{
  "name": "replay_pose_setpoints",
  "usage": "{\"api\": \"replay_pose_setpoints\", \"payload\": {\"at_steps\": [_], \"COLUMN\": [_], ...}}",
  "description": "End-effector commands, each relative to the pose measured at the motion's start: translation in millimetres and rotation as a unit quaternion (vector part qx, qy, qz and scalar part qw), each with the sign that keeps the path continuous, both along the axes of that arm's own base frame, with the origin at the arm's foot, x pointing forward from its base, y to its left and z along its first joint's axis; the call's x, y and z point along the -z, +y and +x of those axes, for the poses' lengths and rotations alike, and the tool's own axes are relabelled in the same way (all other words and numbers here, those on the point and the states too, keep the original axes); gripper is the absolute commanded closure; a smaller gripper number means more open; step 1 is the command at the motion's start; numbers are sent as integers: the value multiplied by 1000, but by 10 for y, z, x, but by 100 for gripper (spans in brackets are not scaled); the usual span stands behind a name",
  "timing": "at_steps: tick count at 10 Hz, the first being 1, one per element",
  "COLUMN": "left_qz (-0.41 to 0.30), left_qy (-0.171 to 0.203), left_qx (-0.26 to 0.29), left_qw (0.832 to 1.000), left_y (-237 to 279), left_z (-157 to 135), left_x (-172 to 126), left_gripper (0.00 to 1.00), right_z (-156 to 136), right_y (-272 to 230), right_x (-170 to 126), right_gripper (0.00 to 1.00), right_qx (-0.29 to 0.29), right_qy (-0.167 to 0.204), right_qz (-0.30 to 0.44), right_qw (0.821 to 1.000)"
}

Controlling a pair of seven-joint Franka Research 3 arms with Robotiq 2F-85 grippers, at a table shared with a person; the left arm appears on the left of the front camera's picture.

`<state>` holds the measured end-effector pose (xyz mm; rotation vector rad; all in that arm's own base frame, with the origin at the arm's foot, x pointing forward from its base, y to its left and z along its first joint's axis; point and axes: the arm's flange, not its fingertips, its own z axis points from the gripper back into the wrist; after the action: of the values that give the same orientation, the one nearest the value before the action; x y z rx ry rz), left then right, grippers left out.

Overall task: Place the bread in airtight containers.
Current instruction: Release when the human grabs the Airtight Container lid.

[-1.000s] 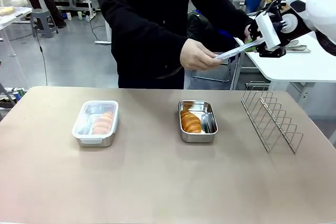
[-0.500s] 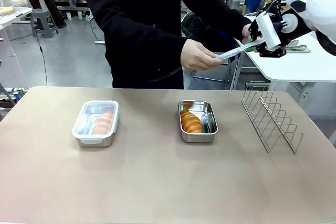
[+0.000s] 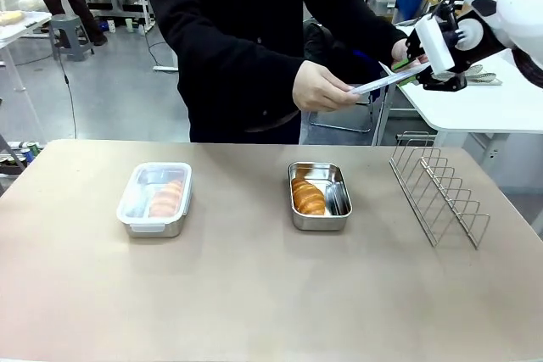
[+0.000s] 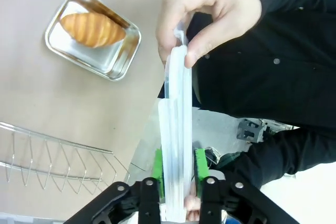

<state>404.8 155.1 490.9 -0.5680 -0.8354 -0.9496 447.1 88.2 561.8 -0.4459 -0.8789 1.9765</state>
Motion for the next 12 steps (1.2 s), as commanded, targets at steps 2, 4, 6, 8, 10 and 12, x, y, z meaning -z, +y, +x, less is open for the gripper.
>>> {"api": "replay_pose_setpoints", "payload": {"at_steps": [2,4,6,8,10,12], "left_qz": [-8,-8,-8,-8,-8,-8], "left_qy": [-13,-13,-13,-13,-13,-13], "left_qx": [6,6,6,6,6,6], "left_qw": [1000,1000,1000,1000,1000,1000], "left_y": [-14,-14,-14,-14,-14,-14], "left_z": [-8,-8,-8,-8,-8,-8], "left_x": [1,1,1,1,1,1], "left_gripper": [0,0,0,0,0,0], "right_z": [-93,-184,-381,-735,-1004,-1106], "right_y": [-251,-745,-1456,-2167,-2691,-2847], "right_x": [-397,-534,-413,-59,361,558], "right_gripper": [0,0,0,0,0,0], "right_qx": [84,138,187,234,235,222], "right_qy": [47,100,154,202,272,314], "right_qz": [140,276,381,455,508,515], "right_qw": [985,946,892,835,783,766]}}
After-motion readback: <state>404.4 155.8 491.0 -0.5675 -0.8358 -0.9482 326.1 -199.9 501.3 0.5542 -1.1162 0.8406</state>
